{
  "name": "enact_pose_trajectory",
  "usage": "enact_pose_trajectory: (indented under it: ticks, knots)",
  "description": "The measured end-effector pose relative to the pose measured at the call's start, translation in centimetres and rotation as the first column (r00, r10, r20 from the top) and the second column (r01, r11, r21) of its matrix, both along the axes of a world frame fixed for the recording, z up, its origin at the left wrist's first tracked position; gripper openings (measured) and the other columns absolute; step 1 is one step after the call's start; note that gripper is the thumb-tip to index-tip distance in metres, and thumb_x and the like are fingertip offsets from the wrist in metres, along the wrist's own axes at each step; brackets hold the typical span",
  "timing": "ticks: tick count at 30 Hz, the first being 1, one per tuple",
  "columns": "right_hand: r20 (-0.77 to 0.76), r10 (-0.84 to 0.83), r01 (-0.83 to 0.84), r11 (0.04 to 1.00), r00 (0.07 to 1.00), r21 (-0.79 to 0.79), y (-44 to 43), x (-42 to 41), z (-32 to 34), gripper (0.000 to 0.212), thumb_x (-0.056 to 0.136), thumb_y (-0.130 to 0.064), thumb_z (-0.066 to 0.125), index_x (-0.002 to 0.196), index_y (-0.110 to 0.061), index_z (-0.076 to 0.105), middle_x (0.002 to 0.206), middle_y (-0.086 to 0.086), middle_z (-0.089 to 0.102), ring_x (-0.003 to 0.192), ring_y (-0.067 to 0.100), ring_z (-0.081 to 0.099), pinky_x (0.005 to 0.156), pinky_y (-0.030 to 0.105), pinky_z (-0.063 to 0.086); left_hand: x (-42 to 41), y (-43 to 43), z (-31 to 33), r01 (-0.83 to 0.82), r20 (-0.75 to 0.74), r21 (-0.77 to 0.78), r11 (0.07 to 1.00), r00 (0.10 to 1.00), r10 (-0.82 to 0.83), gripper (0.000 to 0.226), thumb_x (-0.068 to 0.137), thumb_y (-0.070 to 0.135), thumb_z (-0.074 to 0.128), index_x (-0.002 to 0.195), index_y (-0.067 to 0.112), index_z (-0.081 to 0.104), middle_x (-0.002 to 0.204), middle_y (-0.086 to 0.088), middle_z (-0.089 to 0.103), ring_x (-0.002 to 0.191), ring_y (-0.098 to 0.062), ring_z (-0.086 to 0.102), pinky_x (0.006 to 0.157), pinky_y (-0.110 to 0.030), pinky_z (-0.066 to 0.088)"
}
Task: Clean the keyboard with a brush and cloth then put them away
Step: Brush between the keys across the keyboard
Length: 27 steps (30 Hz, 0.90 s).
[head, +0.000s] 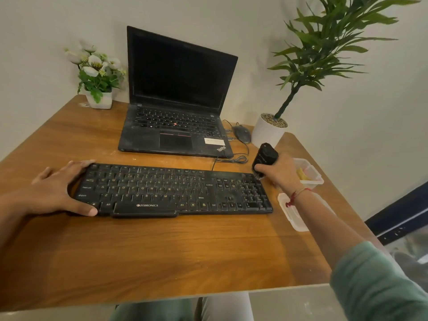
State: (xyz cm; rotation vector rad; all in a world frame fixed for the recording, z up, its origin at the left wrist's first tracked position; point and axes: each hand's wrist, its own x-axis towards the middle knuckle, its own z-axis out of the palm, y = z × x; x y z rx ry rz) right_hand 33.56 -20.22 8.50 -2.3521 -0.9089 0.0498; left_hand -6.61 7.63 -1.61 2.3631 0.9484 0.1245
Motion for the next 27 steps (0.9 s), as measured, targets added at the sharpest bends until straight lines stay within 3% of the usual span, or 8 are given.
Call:
enact_pose_trajectory:
  ticks: [3, 6, 10, 12, 17, 22, 24, 27]
  knots:
    - [-0.057, 0.048, -0.052, 0.997, 0.997, -0.065, 0.7, -0.5, -1.4, 0.027, 0.069, -0.031, 0.077, 0.077, -0.010, 0.061, 0.072, 0.003, 0.066, 0.073, 0.017, 0.065, 0.057, 0.025, 0.052, 0.0, -0.2, 0.2, 0.003, -0.005, -0.018, 1.000, 1.000, -0.004, 0.145, 0.017, 0.089, 0.062, 0.144, 0.042, 0.010, 0.153, 0.004, 0.025, 0.143, -0.015, 0.010, 0.113, -0.040, -0.007]
    - [-0.288, 0.155, -0.160, 0.987, 0.945, 0.006, 1.2, -1.6, -1.5, 0.037, 0.066, -0.024, 0.081, 0.097, -0.012, 0.062, 0.088, 0.005, 0.069, 0.082, 0.016, 0.068, 0.069, 0.033, 0.059, -0.1, 0.0, 0.0, -0.002, 0.002, -0.006, 1.000, 1.000, 0.002, 0.143, 0.019, 0.089, 0.063, 0.144, 0.042, 0.012, 0.151, 0.004, 0.028, 0.142, -0.018, 0.016, 0.114, -0.042, -0.004]
    - [-0.004, 0.076, -0.076, 0.997, 0.997, -0.006, 1.0, 0.3, -0.7, 0.030, 0.068, -0.027, 0.078, 0.085, -0.007, 0.063, 0.077, 0.004, 0.066, 0.074, 0.016, 0.062, 0.053, 0.018, 0.044, 0.0, -0.2, 0.1, -0.002, -0.003, -0.028, 1.000, 1.000, 0.002, 0.143, 0.017, 0.090, 0.061, 0.143, 0.045, 0.011, 0.152, 0.004, 0.028, 0.143, -0.016, 0.013, 0.114, -0.040, -0.006]
    - [0.021, 0.028, -0.027, 0.999, 0.999, -0.017, 0.9, 0.8, -0.9, 0.029, 0.069, -0.028, 0.078, 0.083, -0.007, 0.063, 0.075, 0.004, 0.065, 0.073, 0.017, 0.062, 0.051, 0.017, 0.041, 0.0, -0.5, 0.4, -0.001, 0.001, -0.049, 0.999, 1.000, 0.001, 0.139, 0.017, 0.090, 0.061, 0.138, 0.050, 0.008, 0.153, 0.004, 0.026, 0.143, -0.011, 0.005, 0.113, -0.039, -0.009]
    - [-0.302, 0.177, -0.191, 0.981, 0.937, -0.016, 0.7, -1.2, -1.1, 0.038, 0.067, -0.022, 0.081, 0.097, -0.011, 0.062, 0.086, 0.004, 0.070, 0.080, 0.014, 0.068, 0.068, 0.031, 0.059, 0.0, -0.3, 0.3, -0.011, -0.002, -0.037, 0.999, 1.000, 0.011, 0.142, 0.017, 0.090, 0.061, 0.142, 0.046, 0.011, 0.153, 0.005, 0.026, 0.143, -0.016, 0.013, 0.114, -0.038, -0.008]
    - [0.006, 0.070, -0.070, 0.996, 0.998, -0.047, 0.0, 0.2, -0.4, 0.026, 0.070, -0.025, 0.078, 0.081, -0.009, 0.061, 0.072, 0.002, 0.062, 0.070, 0.015, 0.060, 0.050, 0.016, 0.040, 0.1, -0.5, 0.5, -0.009, -0.025, -0.043, 0.999, 1.000, 0.008, 0.143, 0.016, 0.090, 0.060, 0.142, 0.046, 0.008, 0.154, 0.003, 0.022, 0.144, -0.015, 0.009, 0.114, -0.037, -0.007]
    - [-0.065, 0.113, -0.118, 0.990, 0.991, -0.074, -0.3, -0.8, -0.7, 0.025, 0.071, -0.025, 0.079, 0.081, -0.012, 0.060, 0.073, 0.000, 0.063, 0.075, 0.017, 0.062, 0.053, 0.017, 0.042, 0.1, -0.4, 0.5, -0.007, -0.024, -0.039, 0.999, 1.000, 0.006, 0.142, 0.016, 0.090, 0.060, 0.142, 0.046, 0.009, 0.154, 0.004, 0.023, 0.144, -0.015, 0.009, 0.114, -0.037, -0.007]
    - [-0.323, 0.241, -0.270, 0.962, 0.915, -0.047, -1.0, -2.9, -0.5, 0.026, 0.073, -0.015, 0.078, 0.082, -0.023, 0.055, 0.082, -0.002, 0.065, 0.080, 0.014, 0.065, 0.064, 0.023, 0.055, 0.0, -0.2, 0.2, -0.008, -0.017, -0.044, 0.999, 1.000, 0.007, 0.130, 0.018, 0.089, 0.062, 0.132, 0.057, 0.007, 0.153, 0.005, 0.024, 0.143, -0.015, 0.010, 0.114, -0.039, -0.007]
